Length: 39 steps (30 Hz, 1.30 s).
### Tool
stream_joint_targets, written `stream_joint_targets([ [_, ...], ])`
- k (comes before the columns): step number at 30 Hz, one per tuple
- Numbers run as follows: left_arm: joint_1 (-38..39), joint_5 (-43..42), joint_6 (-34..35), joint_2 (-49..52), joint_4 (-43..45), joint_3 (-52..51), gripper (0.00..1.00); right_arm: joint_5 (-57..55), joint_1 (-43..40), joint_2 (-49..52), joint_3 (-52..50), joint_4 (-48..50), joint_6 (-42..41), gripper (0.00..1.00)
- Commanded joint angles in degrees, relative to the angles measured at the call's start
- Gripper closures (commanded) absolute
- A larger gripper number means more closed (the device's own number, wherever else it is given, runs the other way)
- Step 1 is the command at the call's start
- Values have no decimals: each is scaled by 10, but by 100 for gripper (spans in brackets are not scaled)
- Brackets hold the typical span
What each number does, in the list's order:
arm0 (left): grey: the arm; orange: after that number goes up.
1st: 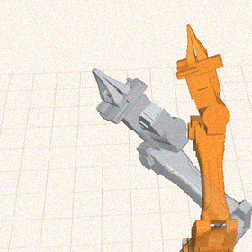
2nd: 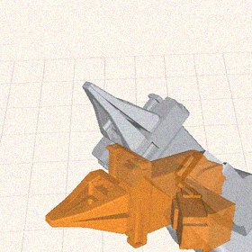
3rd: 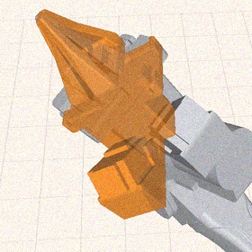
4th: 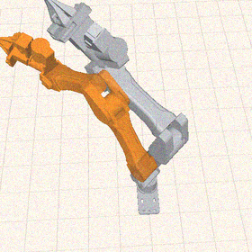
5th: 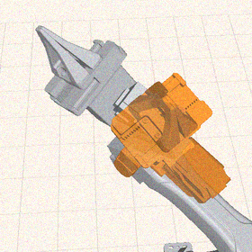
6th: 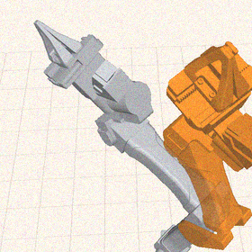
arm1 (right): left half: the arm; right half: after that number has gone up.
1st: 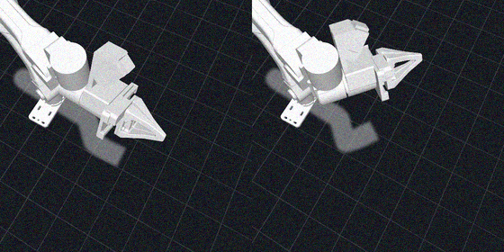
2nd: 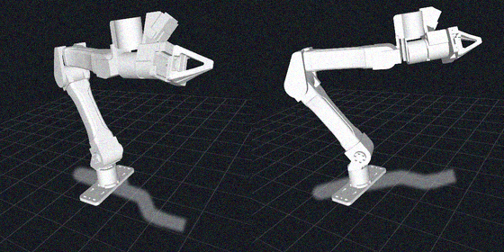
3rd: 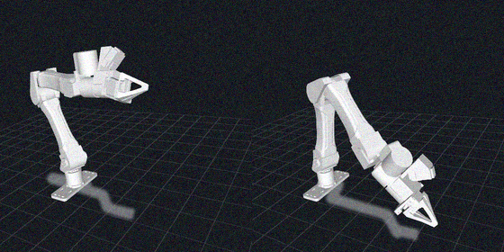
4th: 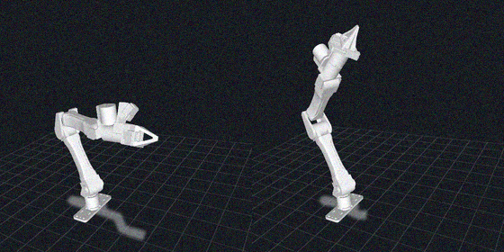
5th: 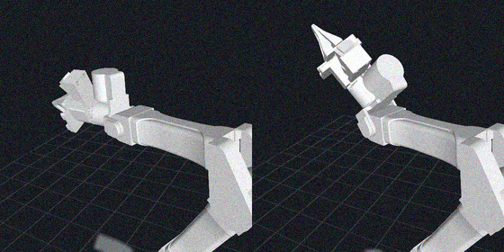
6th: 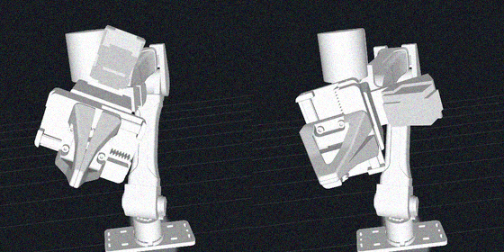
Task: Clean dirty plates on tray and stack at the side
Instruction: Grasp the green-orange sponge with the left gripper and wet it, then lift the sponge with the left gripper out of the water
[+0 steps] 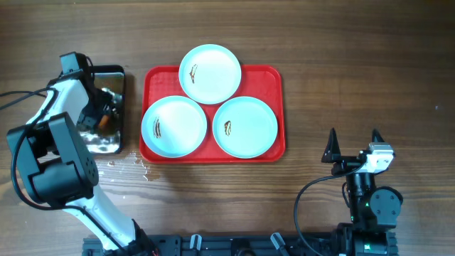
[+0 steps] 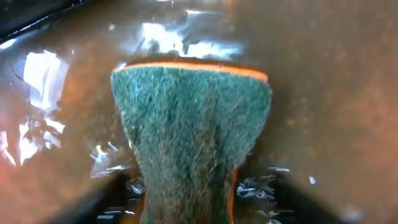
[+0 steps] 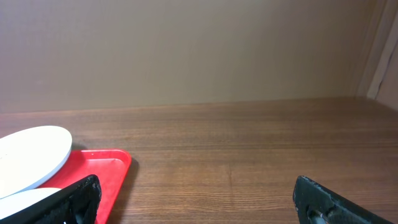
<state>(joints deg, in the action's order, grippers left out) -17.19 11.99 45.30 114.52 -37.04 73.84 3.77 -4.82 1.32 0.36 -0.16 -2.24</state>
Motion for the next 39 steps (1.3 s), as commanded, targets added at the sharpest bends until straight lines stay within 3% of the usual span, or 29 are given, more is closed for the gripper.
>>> stream_joint_targets([
  [1,0,10,1,-1,9,-8,0,-8,-1,-2,-1,2,6,0],
  [5,0,20,1,-1,19,-8,0,-8,-1,-2,-1,2,6,0],
  [6,0,30,1,-1,20,-8,5,-8,-1,-2,-1,2,6,0],
  [7,0,38,1,-1,21,-8,54,-8,-1,-2,-1,2,6,0],
  [8,0,42,0,-1,19,-8,91,-8,-1,-2,-1,2,6,0],
  [9,0,42,-1,-1,16,-8,96,-8,-1,-2,-1,2,6,0],
  [12,0,42,-1,-14,-7,-7,96,-8,-1,-2,-1,2,6,0],
  [20,1,16,-1,-199,-13,-7,96,-8,-1,-2,-1,2,6,0],
  [24,2,21,-2,-155,30,-45,96,-8,-1,-2,-1,2,6,0],
  [27,0,20,-84,-100,67,-63,96,-8,-1,-2,-1,2,6,0],
  [29,1,5,-148,-137,77,-53,96,-8,-1,-2,-1,2,6,0],
  [34,1,-66,-172,-272,81,-51,96,-8,-1,-2,-1,2,6,0],
  [35,1,-66,-206,-260,94,-63,96,-8,-1,-2,-1,2,6,0],
  [39,0,-64,-224,-147,125,-101,96,-8,-1,-2,-1,2,6,0],
])
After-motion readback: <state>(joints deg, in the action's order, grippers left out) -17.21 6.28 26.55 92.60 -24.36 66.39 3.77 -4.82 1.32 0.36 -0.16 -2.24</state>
